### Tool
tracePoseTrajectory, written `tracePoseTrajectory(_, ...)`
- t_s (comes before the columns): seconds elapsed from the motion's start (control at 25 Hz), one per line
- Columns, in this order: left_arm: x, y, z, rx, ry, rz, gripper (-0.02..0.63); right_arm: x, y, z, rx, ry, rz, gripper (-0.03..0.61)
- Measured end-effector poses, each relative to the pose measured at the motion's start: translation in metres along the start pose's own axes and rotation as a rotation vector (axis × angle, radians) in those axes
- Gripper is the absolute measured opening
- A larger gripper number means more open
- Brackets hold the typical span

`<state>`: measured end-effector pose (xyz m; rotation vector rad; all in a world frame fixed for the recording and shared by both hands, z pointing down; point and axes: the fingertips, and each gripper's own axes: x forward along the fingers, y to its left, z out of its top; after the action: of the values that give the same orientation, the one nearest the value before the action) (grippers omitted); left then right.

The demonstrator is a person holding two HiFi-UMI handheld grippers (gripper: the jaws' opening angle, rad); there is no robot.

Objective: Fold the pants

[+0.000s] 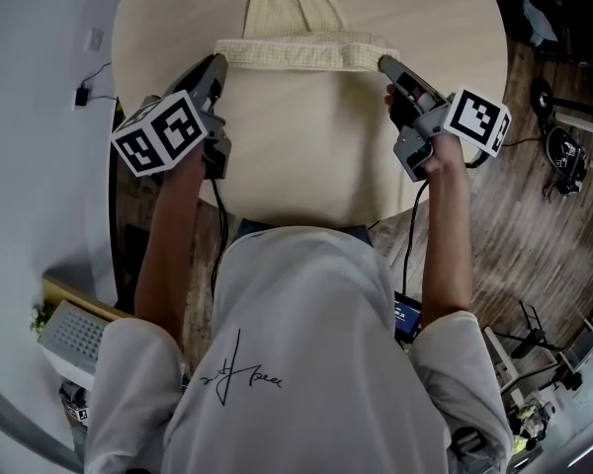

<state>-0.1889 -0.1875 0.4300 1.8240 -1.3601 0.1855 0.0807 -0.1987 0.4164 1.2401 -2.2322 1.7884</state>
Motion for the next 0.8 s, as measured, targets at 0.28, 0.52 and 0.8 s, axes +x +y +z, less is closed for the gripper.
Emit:
tracePoseTrajectory(0.28,-0.0013,0.0024,0.003,0.001,-0.011,0.006,0.084,0.0056,-0.0003,0.0003,0.007,0.018,0.025,0.023)
tracePoseTrajectory(0.52,-0.0012,0.0033,0.0043,0.005,-0.022,0.015,0.084,0.0071,-0.0004,0.0005,0.023,0.027,0.057,0.023)
tracePoseTrajectory(0.8,-0.0027,0.0076,0.0013,-0.014,-0.025,0.031,0.084,0.0129,-0.0038,-0.0026,0.096,0.042,0.108,0.023)
